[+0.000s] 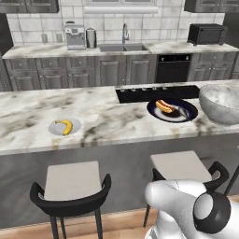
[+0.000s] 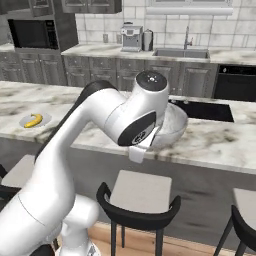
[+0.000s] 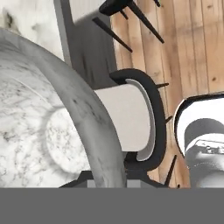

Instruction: Take the smaller bowl and place it next to the appetizer plate on the dining counter , and place the larger bowl next to the plate with cooked food.

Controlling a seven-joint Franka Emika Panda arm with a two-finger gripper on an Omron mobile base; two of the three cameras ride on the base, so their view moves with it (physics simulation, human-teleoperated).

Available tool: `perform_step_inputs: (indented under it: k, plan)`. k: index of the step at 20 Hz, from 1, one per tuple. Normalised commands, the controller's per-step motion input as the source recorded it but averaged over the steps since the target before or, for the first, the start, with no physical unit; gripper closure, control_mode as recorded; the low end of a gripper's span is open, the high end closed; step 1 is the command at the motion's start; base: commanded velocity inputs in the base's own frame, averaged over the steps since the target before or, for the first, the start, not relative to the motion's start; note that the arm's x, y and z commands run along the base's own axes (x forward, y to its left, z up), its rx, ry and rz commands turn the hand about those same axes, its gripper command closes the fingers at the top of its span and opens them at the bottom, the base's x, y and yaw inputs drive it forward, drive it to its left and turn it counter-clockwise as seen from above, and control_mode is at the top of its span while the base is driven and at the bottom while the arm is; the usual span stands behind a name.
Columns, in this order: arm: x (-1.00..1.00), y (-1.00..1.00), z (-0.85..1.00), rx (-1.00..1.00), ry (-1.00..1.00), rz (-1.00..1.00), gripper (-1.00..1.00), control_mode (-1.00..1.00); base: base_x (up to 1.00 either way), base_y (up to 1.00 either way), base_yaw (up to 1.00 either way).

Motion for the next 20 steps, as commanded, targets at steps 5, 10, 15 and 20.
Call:
perform_step_inputs:
  k: [5,10,15,20]
  plan:
    - [0.71,-0.67,-0.18,-0.06,0.01,-0.3,1.0,-1.0,0.0,0.0,0.0]
    - [0.82,-0.73,-0.13,0.0,0.0,-0.1,1.0,-1.0,0.0,0.0,0.0]
    - [0.78,-0.34,-0.36,0.0,0.0,0.15,1.0,-1.0,0.0,0.0,0.0]
    - [0.87,-0.11,-0.47,0.0,0.05,0.18,1.0,-1.0,0.0,0.0,0.0]
